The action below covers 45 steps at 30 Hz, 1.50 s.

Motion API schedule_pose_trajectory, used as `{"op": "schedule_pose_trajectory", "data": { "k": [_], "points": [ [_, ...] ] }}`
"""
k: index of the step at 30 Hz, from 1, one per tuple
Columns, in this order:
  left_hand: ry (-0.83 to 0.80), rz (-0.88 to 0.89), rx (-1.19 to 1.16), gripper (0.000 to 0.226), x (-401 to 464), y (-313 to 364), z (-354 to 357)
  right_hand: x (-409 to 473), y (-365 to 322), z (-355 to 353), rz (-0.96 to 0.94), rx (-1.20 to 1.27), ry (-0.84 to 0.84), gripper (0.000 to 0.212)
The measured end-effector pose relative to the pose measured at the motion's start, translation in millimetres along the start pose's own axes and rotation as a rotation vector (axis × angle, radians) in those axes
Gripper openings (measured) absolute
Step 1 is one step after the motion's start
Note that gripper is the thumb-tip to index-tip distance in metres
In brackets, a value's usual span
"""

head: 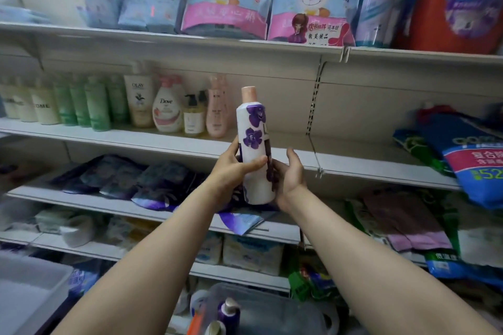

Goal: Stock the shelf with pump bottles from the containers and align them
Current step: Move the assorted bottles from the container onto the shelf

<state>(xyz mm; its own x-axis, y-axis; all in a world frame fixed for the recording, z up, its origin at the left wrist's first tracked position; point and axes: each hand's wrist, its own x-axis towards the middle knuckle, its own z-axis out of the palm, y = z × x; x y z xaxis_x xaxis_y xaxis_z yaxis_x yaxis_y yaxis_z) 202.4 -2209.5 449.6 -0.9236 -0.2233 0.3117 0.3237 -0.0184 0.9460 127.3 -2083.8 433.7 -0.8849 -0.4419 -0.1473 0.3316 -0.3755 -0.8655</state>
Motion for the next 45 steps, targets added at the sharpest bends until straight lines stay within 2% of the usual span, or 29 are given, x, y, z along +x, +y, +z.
{"op": "schedule_pose_trajectory", "data": {
  "k": [2,6,8,10,12,15,19,28,31,36,42,45],
  "points": [
    [0.005,0.001,0.046,0.049,9.2,2.8,-8.5,9.0,-1.8,4.0,-0.026,0.015,0.029,0.072],
    [0.245,-0.03,0.4,0.051,35.5,3.9,-18.4,28.5,-9.2,15.3,-0.08,0.096,0.074,0.065],
    [0.301,-0.044,0.541,0.047,48.8,2.8,-21.7,39.7,-13.8,20.9,-0.109,0.112,0.075,0.061],
    [0.247,-0.04,0.559,0.046,59.9,2.6,-23.7,49.6,-16.8,26.1,-0.153,0.11,0.064,0.055],
    [0.173,-0.015,0.57,0.054,70.4,2.6,-25.7,58.7,-17.6,29.9,-0.195,0.095,0.056,0.049],
    [0.15,0.027,0.618,0.064,86.6,-0.6,-31.8,70.8,-15.7,33.3,-0.225,0.039,0.065,0.045],
    [0.12,0.036,0.595,0.074,109.5,-13.2,-45.0,89.6,-12.5,36.1,-0.252,-0.054,0.087,0.045],
    [0.058,0.046,0.575,0.081,166.5,-49.9,-75.4,143.0,-8.0,39.4,-0.261,-0.181,0.127,0.048],
    [0.046,0.045,0.521,0.066,186.1,-59.0,-82.2,161.3,-9.0,38.6,-0.255,-0.207,0.139,0.049],
    [0.154,0.013,0.512,0.015,213.3,-79.3,-85.6,189.7,-10.0,37.5,-0.237,-0.211,0.159,0.049],
    [0.247,-0.072,0.545,0.022,238.7,-91.4,-81.0,218.2,-14.0,38.9,-0.219,-0.203,0.18,0.043],
    [0.273,-0.134,0.498,0.015,248.3,-96.8,-80.0,231.5,-14.1,38.9,-0.227,-0.198,0.197,0.043]
  ]
}}
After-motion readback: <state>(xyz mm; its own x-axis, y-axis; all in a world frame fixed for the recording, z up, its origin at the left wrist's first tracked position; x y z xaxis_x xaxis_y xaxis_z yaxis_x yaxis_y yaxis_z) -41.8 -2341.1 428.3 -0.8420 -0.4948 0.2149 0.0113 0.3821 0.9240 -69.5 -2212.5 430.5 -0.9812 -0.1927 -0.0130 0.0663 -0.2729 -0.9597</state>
